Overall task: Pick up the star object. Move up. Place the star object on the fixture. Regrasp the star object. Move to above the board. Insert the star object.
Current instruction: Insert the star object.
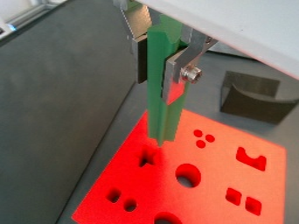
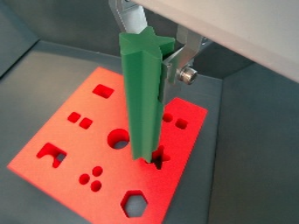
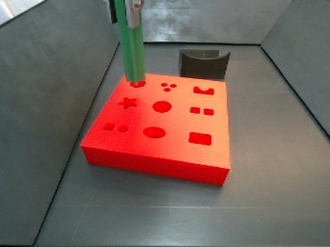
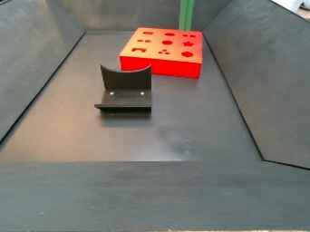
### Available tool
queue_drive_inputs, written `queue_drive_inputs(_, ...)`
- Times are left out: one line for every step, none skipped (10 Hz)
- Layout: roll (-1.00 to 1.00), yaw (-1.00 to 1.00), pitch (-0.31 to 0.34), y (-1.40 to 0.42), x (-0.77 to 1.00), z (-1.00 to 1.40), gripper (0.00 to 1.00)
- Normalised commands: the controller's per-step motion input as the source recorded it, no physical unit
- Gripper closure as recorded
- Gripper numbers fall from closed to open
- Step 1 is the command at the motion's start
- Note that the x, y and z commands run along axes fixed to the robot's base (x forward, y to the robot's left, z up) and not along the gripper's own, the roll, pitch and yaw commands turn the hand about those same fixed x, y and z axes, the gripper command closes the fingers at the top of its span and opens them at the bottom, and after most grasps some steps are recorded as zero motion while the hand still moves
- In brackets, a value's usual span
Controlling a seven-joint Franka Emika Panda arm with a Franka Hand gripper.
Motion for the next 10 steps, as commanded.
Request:
queue_drive_inputs(-0.09, -0.72, -0.019, 0.0, 0.06, -0.17, 1.0)
queue_drive_inputs(-0.01, -0.02, -0.013, 0.0, 0.0, 0.0, 1.0)
queue_drive_inputs(-0.02, 0.0, -0.043, 0.0, 0.0, -0.03, 1.0)
queue_drive_inputs(-0.01, 0.0, -0.044, 0.0, 0.03, -0.15, 1.0)
queue_drive_inputs(-0.01, 0.0, -0.029, 0.0, 0.0, 0.0, 1.0)
queue_drive_inputs(0.0, 0.0, -0.006, 0.0, 0.0, 0.0, 1.0)
queue_drive_inputs(0.0, 0.0, 0.0, 0.0, 0.0, 0.0, 1.0)
queue_drive_inputs(0.04, -0.04, 0.0, 0.0, -0.05, -0.02, 1.0)
queue_drive_inputs(0.0, 0.0, 0.0, 0.01, 0.0, -0.02, 1.0)
queue_drive_inputs(-0.31, -0.09, -0.003, 0.31, 0.25, -0.53, 1.0)
